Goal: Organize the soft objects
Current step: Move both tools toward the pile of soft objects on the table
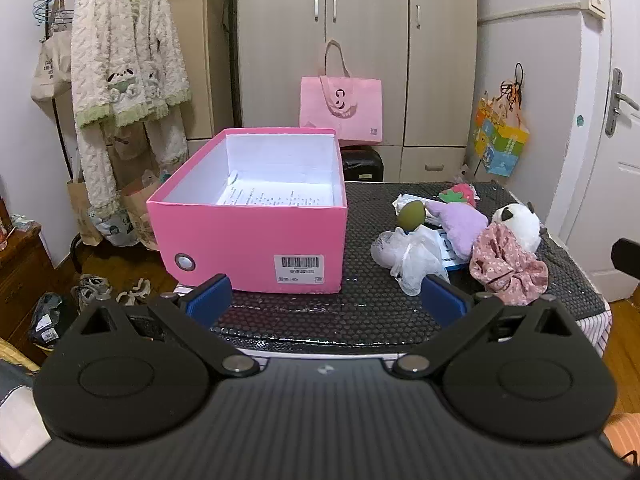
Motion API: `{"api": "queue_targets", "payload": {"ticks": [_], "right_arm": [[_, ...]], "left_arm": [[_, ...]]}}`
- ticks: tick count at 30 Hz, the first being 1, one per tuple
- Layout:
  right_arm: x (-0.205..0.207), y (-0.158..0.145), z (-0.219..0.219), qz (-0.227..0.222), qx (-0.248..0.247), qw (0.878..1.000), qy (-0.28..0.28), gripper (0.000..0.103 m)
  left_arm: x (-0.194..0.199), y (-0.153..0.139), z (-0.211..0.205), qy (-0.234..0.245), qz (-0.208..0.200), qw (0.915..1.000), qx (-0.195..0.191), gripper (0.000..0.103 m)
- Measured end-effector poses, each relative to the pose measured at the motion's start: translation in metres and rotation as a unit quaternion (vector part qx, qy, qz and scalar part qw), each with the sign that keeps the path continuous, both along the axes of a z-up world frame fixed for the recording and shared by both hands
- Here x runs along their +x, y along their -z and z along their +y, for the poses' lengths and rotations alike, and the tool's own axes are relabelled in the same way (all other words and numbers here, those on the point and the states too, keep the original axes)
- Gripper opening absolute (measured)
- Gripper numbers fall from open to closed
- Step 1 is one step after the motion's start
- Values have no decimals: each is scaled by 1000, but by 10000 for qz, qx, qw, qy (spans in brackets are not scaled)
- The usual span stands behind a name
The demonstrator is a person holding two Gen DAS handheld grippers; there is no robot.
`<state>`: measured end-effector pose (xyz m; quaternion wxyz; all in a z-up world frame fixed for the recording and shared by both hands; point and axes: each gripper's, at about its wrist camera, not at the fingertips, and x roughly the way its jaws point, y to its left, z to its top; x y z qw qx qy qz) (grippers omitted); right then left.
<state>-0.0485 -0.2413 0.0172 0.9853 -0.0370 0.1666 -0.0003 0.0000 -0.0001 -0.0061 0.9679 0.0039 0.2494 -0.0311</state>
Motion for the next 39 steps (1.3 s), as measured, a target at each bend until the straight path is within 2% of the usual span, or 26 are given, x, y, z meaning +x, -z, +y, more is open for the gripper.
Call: {"api": "queue_targets", "payload": {"ticks": [16, 39], "right_arm": [[10, 4, -3, 185, 133, 9996, 173, 101], [17, 12, -4, 299, 100, 9989, 333, 101]], "left_arm": [[-5, 0, 2, -196, -183, 9996, 99, 103], [0, 6, 7, -352, -107, 9993, 107, 103]]}}
